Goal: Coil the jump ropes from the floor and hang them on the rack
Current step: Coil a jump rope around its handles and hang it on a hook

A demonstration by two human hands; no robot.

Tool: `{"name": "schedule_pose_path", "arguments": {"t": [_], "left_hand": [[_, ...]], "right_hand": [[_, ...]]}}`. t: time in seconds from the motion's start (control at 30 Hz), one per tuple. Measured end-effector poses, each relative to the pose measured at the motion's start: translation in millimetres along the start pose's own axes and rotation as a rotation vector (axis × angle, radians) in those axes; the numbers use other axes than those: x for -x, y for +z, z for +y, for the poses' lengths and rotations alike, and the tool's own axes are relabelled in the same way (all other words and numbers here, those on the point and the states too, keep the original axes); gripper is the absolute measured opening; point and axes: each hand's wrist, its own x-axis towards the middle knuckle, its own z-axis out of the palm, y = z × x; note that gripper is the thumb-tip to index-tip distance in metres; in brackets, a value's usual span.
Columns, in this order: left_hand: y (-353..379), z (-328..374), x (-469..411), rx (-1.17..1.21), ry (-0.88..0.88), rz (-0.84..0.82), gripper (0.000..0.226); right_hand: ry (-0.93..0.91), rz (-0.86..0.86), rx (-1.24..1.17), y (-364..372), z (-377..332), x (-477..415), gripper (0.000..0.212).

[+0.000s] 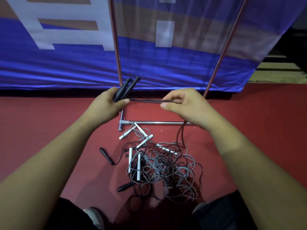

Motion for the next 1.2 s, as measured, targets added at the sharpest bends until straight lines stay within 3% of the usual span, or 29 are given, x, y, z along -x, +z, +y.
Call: {"name": "schedule_pose_path", "arguments": {"t": [0.1, 0.37, 0.6, 0.7, 0.8, 0.93, 1.1, 1.2], "left_hand": [[6, 3, 4, -0.236, 0.033, -0.087, 0.019], [46, 26, 20, -0.546, 0.032, -0.26, 0.058], [43, 36, 30, -0.53, 0.207, -0.441, 0.025], [37, 35, 33, -0.381, 0.309, -0.475, 0.02], [35, 36, 36, -0.062, 0.304, -0.43, 0.012], [27, 39, 32, 0.516, 0.18, -0.366, 0.041], [17, 39, 22, 0.744, 0.146, -0.222, 0.015], [12, 35, 16, 0.746, 0.114, -0.119, 0.013]], "right_hand": [[-0.059, 0.027, 0.012, 5, -6, -1, 0.003], [-0.113, 0.135, 0.069, 8, -4, -10, 0.005], [-0.037, 0.196, -0.001, -3, 11, -17, 0.016], [0.028, 0.167, -0.09, -6, 21, -19, 0.019], [0.082, 0.094, -0.132, -2, 28, -20, 0.009], [0.154, 0.016, -0.163, 0, 32, -20, 0.012], [0.092, 0.0, -0.139, 0, 24, -15, 0.021], [0.03, -0.001, -0.049, 1, 14, -10, 0.016]]}}
